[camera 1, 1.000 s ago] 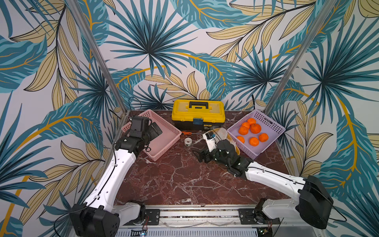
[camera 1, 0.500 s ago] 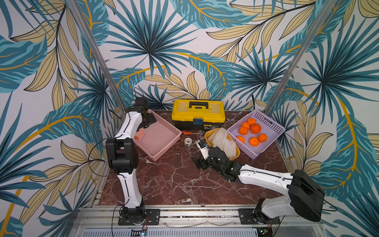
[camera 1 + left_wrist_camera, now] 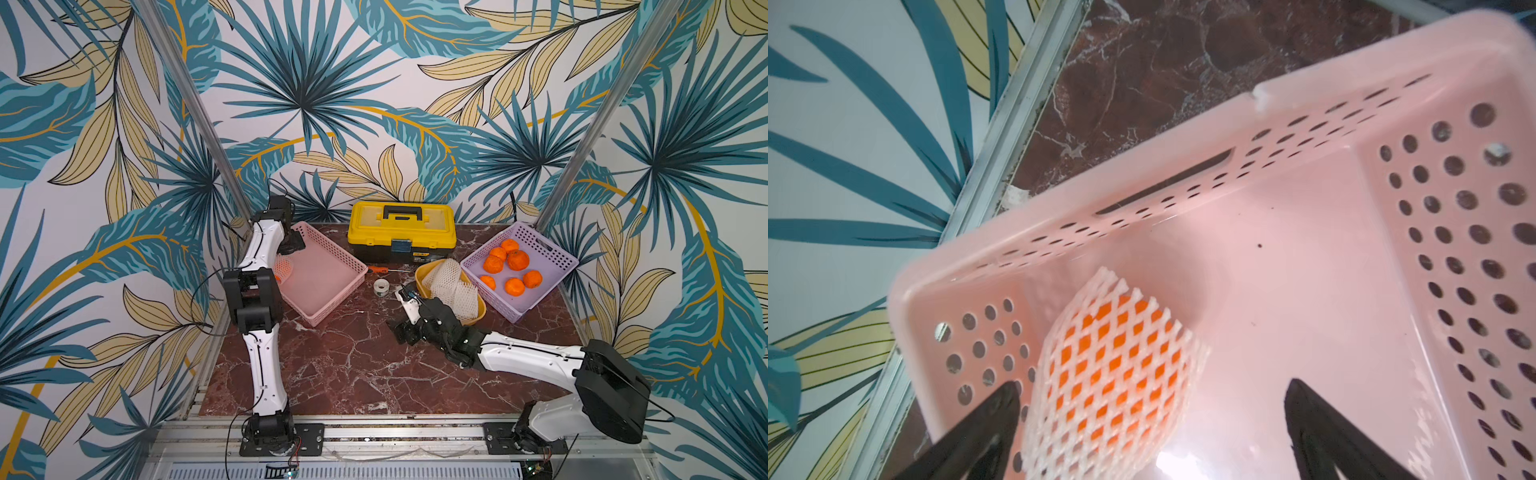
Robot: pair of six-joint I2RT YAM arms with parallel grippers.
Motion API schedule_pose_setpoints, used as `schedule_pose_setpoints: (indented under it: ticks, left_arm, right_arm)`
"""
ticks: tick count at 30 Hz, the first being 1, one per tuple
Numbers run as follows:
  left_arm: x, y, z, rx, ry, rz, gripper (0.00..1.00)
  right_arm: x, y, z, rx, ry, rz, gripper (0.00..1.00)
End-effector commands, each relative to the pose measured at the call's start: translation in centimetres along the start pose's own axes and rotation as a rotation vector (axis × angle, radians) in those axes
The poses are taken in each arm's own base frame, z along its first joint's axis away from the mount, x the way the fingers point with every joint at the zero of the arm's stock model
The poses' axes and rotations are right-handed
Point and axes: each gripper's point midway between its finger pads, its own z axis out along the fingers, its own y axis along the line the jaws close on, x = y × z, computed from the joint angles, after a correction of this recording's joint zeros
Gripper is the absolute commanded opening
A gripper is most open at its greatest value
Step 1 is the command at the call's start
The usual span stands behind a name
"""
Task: Remove foam nets from oranges
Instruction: Pick up the orange from the basket.
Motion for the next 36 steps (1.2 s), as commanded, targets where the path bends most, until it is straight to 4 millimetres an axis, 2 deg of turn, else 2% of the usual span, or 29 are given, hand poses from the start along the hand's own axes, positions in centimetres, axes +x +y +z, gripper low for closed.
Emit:
schedule_pose_setpoints:
  ticks: [1, 6, 12, 21, 28, 36]
  left_arm:
    - [1.0, 0.8, 1.4, -0.019, 0.047, 0.009, 0.99]
    - [1.5, 0.0, 2.5, 0.027, 0.083, 0.002, 0.99]
    - [3.0, 1.1, 4.2, 0.004, 0.143, -0.021, 1.00]
    - [5.5, 0.5, 4.7, 0.033, 0.216, -0.029, 0.99]
    - [5.4, 0.8, 4.4, -0.038, 0.182, -0.009, 1.00]
    - [4.8, -0.4, 3.9, 0.014, 0.175, -0.066, 0.84]
  right_arm:
    - [0.0, 0.3, 0.5, -0.009, 0.011, -0.013, 0.89]
    - [0.2, 0.4, 0.8, -0.010, 0.019, -0.015, 0.89]
    - [0.5, 0.5, 1.1, -0.014, 0.036, -0.016, 0.89]
    - [0.9, 0.7, 1.6, -0.021, 0.051, -0.013, 0.89]
    - [0.9, 0.8, 1.8, -0.027, 0.055, -0.013, 0.89]
    - [0.9, 0.8, 1.7, -0.022, 0.056, -0.013, 0.89]
